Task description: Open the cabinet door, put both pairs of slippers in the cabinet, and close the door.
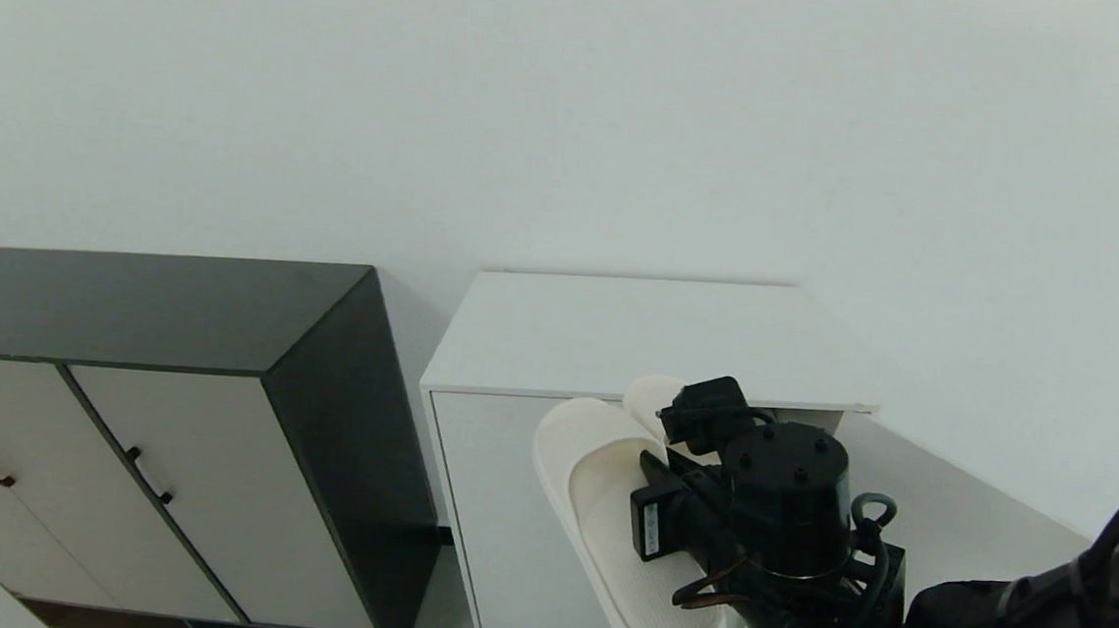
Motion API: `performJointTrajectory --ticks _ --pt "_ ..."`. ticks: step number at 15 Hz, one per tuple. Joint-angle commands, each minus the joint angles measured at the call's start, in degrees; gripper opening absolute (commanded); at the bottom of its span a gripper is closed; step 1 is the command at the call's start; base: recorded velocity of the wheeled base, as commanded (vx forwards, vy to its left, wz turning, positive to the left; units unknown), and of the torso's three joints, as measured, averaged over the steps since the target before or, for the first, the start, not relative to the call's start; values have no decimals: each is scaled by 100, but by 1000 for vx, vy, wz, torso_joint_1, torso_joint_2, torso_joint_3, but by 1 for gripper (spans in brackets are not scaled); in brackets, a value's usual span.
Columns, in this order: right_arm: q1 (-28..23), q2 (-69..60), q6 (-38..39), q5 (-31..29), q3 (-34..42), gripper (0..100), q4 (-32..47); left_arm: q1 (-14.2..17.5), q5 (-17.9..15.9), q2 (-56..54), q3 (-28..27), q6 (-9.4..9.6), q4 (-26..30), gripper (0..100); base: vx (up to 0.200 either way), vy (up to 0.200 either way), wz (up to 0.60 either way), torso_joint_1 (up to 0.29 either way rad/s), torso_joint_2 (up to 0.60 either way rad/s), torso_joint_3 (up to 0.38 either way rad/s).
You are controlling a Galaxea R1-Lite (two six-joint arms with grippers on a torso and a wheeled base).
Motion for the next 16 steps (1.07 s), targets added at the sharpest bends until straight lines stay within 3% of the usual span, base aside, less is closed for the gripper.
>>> performJointTrajectory --ticks 1,8,16 --pt "12 10 -1 8 3 0 -2 -1 -5 -1 0 -1 6 0 0 -200 0 2 -2 2" --pt "12 10 -10 17 73 0 -204 -1 4 -1 0 -1 -2 0 0 -200 0 2 2 2" --pt "-23 186 -247 26 240 0 -591 -1 4 -1 0 -1 -2 0 0 0 0 0 0 0"
